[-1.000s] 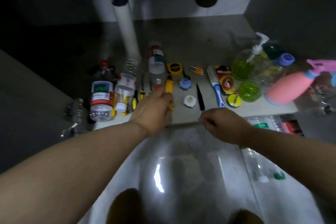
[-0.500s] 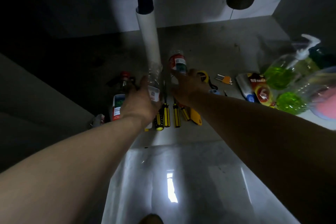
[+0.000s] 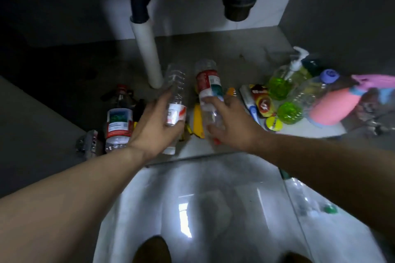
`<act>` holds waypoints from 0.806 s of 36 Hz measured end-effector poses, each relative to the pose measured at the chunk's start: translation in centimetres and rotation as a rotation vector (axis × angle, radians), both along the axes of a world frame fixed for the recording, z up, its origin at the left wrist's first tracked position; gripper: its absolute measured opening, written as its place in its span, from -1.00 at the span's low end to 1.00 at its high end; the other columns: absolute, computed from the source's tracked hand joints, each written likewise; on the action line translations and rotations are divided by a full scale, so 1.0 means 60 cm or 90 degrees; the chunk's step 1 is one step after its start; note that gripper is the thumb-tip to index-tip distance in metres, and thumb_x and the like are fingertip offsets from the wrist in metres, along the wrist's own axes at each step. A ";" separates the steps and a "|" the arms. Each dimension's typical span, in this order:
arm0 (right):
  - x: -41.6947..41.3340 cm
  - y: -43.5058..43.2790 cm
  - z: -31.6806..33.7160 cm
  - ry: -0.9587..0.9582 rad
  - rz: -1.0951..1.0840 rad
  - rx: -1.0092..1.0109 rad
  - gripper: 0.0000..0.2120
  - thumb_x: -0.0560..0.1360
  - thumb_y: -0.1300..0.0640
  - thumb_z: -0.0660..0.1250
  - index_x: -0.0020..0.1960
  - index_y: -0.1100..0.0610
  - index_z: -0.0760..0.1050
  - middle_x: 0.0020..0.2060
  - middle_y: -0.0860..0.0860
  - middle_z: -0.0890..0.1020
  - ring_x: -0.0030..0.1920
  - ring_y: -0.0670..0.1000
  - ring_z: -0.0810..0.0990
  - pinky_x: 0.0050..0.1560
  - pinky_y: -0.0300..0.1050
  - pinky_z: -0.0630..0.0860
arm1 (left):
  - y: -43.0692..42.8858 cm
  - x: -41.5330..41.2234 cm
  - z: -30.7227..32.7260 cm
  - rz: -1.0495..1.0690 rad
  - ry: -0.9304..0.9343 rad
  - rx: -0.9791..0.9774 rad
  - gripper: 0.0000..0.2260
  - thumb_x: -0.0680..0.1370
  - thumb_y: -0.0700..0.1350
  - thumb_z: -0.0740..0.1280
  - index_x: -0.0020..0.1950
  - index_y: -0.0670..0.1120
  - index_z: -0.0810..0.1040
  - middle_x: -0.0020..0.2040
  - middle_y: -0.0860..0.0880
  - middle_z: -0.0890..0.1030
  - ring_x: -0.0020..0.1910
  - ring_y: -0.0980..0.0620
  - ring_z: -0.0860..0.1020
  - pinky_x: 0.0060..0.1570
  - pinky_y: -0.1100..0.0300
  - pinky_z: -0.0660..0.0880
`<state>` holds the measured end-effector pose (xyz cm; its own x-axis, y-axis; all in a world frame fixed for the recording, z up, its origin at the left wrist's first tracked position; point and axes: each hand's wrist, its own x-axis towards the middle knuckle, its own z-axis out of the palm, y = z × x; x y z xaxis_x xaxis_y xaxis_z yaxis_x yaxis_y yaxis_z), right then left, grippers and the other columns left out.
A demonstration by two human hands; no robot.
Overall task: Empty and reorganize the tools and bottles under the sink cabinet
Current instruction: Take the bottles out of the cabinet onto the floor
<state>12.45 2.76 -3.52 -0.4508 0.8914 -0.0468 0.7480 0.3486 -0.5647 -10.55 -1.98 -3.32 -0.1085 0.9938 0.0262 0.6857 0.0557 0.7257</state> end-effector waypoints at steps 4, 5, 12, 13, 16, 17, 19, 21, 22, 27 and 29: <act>0.132 -0.114 -0.007 -0.011 -0.006 -0.006 -0.36 0.45 -0.11 0.34 0.49 -0.27 0.22 0.17 -0.01 0.32 0.09 -0.03 0.47 0.14 -0.19 0.45 | -0.022 0.066 0.024 -0.152 0.026 -0.028 -0.26 0.45 0.13 0.36 0.50 0.52 0.05 0.34 -0.03 0.44 0.25 -0.06 0.55 0.25 0.03 0.51; 0.165 -0.143 -0.013 -0.027 -0.002 -0.021 -0.34 0.46 -0.12 0.35 0.50 -0.30 0.19 0.17 -0.05 0.29 0.03 -0.11 0.46 0.08 -0.26 0.44 | -0.027 0.082 0.025 -0.195 0.043 -0.038 -0.27 0.48 0.12 0.35 0.49 0.54 0.02 0.31 -0.01 0.43 0.22 -0.04 0.55 0.23 0.04 0.51; 0.322 -0.270 -0.084 -0.194 0.019 -0.157 -0.34 0.54 -0.20 0.34 0.46 -0.48 0.01 0.31 -0.09 0.22 -0.24 -0.27 0.50 -0.28 -0.41 0.45 | -0.071 0.183 -0.008 -0.460 0.079 -0.144 -0.33 0.61 0.15 0.28 0.44 0.62 -0.11 0.18 0.08 0.35 0.03 0.09 0.50 0.00 0.11 0.50; 0.325 -0.268 -0.091 -0.219 0.028 -0.163 -0.33 0.54 -0.18 0.35 0.46 -0.47 0.00 0.33 -0.08 0.22 -0.23 -0.24 0.47 -0.29 -0.43 0.41 | -0.075 0.187 -0.015 -0.475 0.075 -0.151 -0.35 0.61 0.16 0.27 0.43 0.62 -0.11 0.18 0.08 0.36 0.03 0.09 0.50 0.00 0.11 0.51; 0.327 -0.255 -0.110 -0.244 0.018 -0.183 -0.37 0.59 -0.13 0.31 0.48 -0.40 0.00 0.47 0.01 0.23 0.05 -0.06 0.60 -0.05 -0.26 0.59 | -0.087 0.204 -0.039 -0.520 0.110 -0.158 -0.37 0.61 0.21 0.23 0.43 0.62 -0.14 0.24 0.09 0.34 0.01 0.12 0.45 -0.01 0.15 0.44; 0.324 -0.251 -0.119 -0.248 0.011 -0.194 -0.39 0.60 -0.11 0.30 0.49 -0.37 0.02 0.51 0.03 0.21 0.22 0.03 0.58 0.13 -0.15 0.60 | -0.091 0.209 -0.047 -0.532 0.119 -0.167 -0.39 0.61 0.23 0.21 0.43 0.62 -0.15 0.25 0.09 0.32 0.01 0.12 0.45 -0.01 0.16 0.41; 0.316 -0.245 -0.138 -0.270 0.009 -0.222 -0.38 0.59 -0.09 0.31 0.53 -0.31 0.06 0.55 0.04 0.17 0.44 0.12 0.42 0.36 -0.02 0.51 | -0.098 0.213 -0.064 -0.543 0.117 -0.195 -0.41 0.62 0.25 0.19 0.44 0.62 -0.14 0.26 0.07 0.33 0.06 0.08 0.47 0.05 0.14 0.44; 0.305 -0.238 -0.154 -0.289 0.001 -0.260 -0.32 0.56 -0.08 0.37 0.55 -0.24 0.09 0.55 0.06 0.14 0.48 0.18 0.35 0.42 0.06 0.45 | -0.100 0.211 -0.077 -0.542 0.111 -0.221 -0.42 0.62 0.25 0.19 0.43 0.62 -0.13 0.26 0.07 0.33 0.07 0.08 0.51 0.08 0.11 0.50; 0.300 -0.234 -0.161 -0.301 -0.005 -0.276 -0.28 0.54 -0.08 0.40 0.56 -0.23 0.09 0.55 0.08 0.14 0.47 0.20 0.35 0.41 0.08 0.45 | -0.101 0.210 -0.083 -0.545 0.116 -0.232 -0.42 0.63 0.24 0.19 0.43 0.63 -0.13 0.27 0.07 0.32 0.05 0.08 0.53 0.08 0.09 0.54; 0.280 -0.223 -0.182 -0.341 -0.049 -0.265 -0.21 0.52 -0.02 0.40 0.58 -0.26 0.01 0.56 0.19 0.03 0.47 0.27 0.30 0.36 0.13 0.49 | -0.111 0.206 -0.109 -0.564 0.182 -0.259 -0.41 0.65 0.20 0.19 0.47 0.58 -0.13 0.27 0.06 0.31 0.04 0.04 0.52 0.10 0.07 0.58; 0.276 -0.222 -0.184 -0.361 -0.069 -0.234 -0.26 0.54 -0.02 0.34 0.57 -0.26 0.02 0.56 0.19 0.03 0.45 0.25 0.32 0.30 0.13 0.53 | -0.112 0.207 -0.120 -0.561 0.195 -0.273 -0.44 0.65 0.20 0.18 0.48 0.56 -0.10 0.29 0.03 0.32 0.07 0.01 0.51 0.12 0.13 0.55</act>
<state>28.99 -10.56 -14.57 -0.1770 0.8109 -0.5578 0.9829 0.1160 -0.1433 1.84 -8.69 -10.52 0.6160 0.6492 -0.4462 0.7608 -0.3433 0.5507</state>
